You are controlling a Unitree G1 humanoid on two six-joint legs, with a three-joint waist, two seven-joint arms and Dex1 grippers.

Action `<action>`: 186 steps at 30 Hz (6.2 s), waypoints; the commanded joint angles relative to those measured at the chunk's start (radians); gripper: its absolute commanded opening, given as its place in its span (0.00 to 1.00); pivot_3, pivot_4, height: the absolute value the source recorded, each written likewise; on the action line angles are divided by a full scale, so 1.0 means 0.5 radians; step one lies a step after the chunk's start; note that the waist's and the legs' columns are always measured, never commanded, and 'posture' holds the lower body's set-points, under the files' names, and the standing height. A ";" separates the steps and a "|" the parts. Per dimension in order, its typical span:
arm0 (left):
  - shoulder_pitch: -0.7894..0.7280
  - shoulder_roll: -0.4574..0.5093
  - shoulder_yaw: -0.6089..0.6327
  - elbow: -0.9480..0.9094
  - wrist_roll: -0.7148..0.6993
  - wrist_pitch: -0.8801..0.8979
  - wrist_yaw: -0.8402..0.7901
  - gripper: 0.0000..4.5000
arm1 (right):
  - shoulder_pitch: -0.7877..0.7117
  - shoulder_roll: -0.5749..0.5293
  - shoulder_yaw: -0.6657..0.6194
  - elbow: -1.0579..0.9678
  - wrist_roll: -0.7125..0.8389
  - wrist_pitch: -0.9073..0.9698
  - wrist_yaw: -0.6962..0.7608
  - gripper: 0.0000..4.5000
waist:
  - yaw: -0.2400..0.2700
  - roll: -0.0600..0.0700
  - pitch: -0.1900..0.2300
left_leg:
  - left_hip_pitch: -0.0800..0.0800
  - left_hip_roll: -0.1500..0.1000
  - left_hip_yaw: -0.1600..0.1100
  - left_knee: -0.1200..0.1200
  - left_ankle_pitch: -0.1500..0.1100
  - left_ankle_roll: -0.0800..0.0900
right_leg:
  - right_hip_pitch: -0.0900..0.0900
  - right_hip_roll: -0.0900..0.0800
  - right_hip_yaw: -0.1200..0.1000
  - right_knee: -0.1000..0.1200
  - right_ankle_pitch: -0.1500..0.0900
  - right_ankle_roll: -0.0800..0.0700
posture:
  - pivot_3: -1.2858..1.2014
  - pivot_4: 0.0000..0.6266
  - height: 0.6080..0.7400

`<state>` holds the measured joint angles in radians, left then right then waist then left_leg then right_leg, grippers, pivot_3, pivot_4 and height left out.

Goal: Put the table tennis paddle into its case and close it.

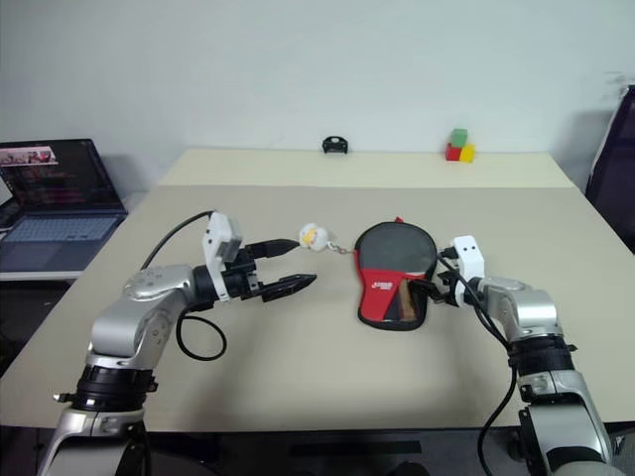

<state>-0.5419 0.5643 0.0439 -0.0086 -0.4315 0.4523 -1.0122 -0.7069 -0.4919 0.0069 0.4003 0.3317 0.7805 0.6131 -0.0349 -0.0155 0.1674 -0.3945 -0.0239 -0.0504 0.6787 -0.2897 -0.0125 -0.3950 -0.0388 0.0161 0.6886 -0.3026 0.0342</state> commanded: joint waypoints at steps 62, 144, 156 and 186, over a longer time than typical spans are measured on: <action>0.693 0.558 0.035 -0.483 -0.252 0.114 -0.499 1.00 | 0.856 0.271 -0.273 -1.866 0.584 1.495 -0.172 0.00 | 0.006 0.000 0.000 | 0.019 0.002 -0.001 -0.028 -0.001 0.000 | 0.012 -0.001 0.001 -0.018 -0.003 -0.004 | 0.52 0.24 1.00; -0.159 -0.064 -0.111 0.512 0.318 -0.201 0.476 1.00 | 0.445 0.259 0.668 -0.780 -0.279 -0.421 0.189 0.99 | 0.016 -0.010 -0.006 | 0.023 0.000 -0.002 -0.024 0.001 -0.002 | 0.015 -0.001 -0.003 -0.014 -0.002 -0.004 | 0.52 0.24 1.00; -0.757 -0.315 -0.270 1.720 0.636 -0.491 0.419 1.00 | 0.488 0.336 0.646 -0.887 -0.296 -0.340 0.144 0.99 | 0.005 -0.010 -0.007 | 0.022 0.000 -0.001 -0.023 0.004 -0.009 | 0.013 0.001 -0.002 -0.014 -0.002 -0.004 | 0.52 0.24 1.00; -0.851 -0.578 -0.238 2.154 0.790 -0.684 0.285 0.02 | 0.534 0.317 0.560 -0.886 -0.388 -0.155 -0.042 1.00 | 0.016 -0.013 -0.012 | 0.023 -0.001 -0.004 -0.017 0.003 -0.006 | 0.017 0.001 -0.004 -0.010 -0.002 -0.003 | 0.52 0.24 1.00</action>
<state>-0.9809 0.2846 -0.0705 1.0900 -0.0460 0.1044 -0.8552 -0.4503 -0.3132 0.2856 -0.0787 0.1648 0.6757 0.6047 -0.0270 -0.0220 0.1615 -0.3831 -0.0243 -0.0527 0.6708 -0.2884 -0.0153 -0.3864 -0.0385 0.0140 0.6842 -0.3037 0.0325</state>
